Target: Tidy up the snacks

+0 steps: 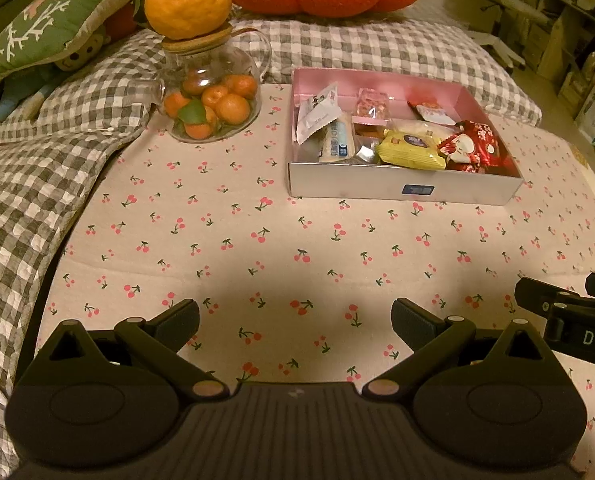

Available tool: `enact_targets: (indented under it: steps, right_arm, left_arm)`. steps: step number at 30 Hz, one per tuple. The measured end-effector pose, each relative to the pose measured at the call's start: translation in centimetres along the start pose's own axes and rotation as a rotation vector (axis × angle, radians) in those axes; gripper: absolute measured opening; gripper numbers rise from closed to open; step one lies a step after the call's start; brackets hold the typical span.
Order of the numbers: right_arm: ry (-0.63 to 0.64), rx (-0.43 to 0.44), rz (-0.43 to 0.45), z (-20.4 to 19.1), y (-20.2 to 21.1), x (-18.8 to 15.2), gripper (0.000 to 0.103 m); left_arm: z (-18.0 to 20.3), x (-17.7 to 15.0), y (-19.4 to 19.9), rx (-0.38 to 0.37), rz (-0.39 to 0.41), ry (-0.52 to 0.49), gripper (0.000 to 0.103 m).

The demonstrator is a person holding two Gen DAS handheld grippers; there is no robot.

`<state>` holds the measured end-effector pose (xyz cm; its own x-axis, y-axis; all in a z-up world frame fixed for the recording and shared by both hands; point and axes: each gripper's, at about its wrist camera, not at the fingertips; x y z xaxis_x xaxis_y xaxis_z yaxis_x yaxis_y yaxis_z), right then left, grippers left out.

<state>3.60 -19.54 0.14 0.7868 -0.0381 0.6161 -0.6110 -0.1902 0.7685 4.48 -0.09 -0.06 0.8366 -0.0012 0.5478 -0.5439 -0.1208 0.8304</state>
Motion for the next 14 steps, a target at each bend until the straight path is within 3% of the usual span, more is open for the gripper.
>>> enact_targets:
  steps: [14]
  right_arm:
    - [-0.002,0.004,-0.009,-0.03,-0.3,-0.22,0.091]
  left_arm:
    - [0.08,-0.04,-0.01,-0.013,-0.008,-0.005,0.103]
Point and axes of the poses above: each gripper's, at about its wrist camera, not at the fingertips, and y roughly against the way its jaws point, z to its right, x to its top, and after that the axes turned 7 degrees about x, right-handed
